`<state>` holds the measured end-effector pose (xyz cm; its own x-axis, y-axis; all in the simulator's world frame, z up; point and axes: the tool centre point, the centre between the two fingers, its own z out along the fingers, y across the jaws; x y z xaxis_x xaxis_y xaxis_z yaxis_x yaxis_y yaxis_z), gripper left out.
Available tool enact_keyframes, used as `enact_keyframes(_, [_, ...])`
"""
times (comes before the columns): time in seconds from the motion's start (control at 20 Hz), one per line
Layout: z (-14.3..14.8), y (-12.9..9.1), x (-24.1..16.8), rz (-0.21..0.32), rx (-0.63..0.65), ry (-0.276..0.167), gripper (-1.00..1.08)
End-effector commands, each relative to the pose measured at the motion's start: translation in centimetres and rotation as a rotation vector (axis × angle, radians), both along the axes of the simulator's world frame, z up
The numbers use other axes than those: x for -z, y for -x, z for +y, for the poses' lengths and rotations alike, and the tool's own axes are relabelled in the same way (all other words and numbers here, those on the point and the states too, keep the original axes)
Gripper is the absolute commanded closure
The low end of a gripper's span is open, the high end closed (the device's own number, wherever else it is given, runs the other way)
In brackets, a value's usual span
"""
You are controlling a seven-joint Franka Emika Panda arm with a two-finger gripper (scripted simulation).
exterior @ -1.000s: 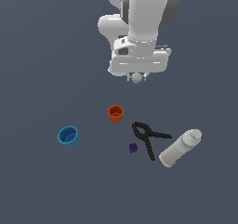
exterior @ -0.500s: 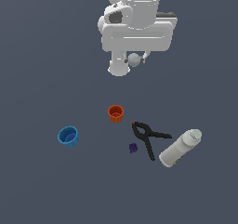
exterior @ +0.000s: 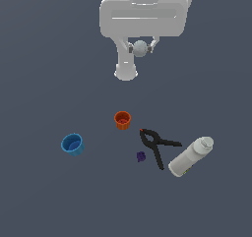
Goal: Pick up a designated object from a clutter of objects.
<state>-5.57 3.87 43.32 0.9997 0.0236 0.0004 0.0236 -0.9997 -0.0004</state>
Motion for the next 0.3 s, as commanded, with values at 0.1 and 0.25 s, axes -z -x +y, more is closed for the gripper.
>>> enact_keyframes(0.1, [-0.19,-0.28,-0.90,0.001,0.000,0.000,1.08])
enact_keyframes(0.25, [-0.21,-0.34,-1.02,0.001,0.000,0.000,1.08])
